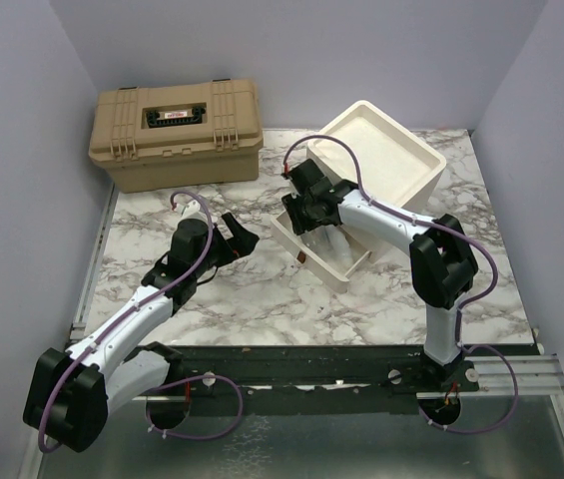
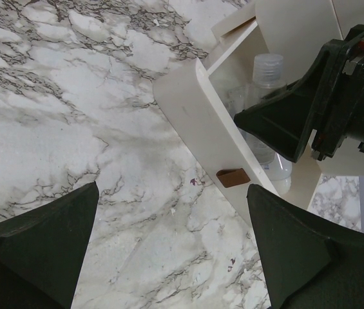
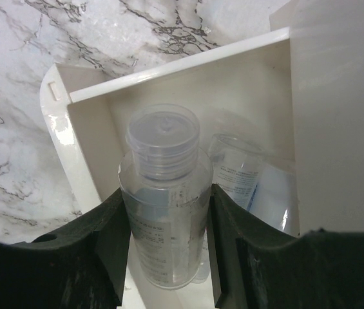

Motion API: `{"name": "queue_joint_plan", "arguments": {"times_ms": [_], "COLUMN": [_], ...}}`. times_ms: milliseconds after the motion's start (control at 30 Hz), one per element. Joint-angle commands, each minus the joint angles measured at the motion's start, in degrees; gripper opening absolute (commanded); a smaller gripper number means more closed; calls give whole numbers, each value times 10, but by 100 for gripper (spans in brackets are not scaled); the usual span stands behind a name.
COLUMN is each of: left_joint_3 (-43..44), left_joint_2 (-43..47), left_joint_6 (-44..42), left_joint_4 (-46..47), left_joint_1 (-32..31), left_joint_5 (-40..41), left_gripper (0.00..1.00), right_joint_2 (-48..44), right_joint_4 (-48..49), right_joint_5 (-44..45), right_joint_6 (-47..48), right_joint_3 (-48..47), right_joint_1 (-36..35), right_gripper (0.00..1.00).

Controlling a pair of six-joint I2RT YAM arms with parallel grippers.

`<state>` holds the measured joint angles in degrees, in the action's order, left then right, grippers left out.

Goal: Organize the makeup
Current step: Place the makeup in the drawer.

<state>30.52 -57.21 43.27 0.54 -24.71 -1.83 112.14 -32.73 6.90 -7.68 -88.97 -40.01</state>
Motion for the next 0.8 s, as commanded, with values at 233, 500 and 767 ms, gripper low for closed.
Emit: {"name": "queue_joint_plan", "arguments": {"times_ms": [233,500,767], "left_joint_3": [0,6,11], "left_joint_2": [12,3,-39], "left_joint_6": [11,13,8], "left_joint_4": [7,14,66], "left_joint_1": [4,4,2], "left_joint_5": [-32,-51,-111], "left_gripper": [99,99,96], "right_joint_2": [-7,-28,-189], "right_joint_4": [-7,-18,27], "right_joint_5": [0,-8,-106], "right_joint_6": [-15,-21,-25], "right_joint_3": [4,0,9], "right_joint_1": [0,1,0], "right_gripper": [53,56,57]}}
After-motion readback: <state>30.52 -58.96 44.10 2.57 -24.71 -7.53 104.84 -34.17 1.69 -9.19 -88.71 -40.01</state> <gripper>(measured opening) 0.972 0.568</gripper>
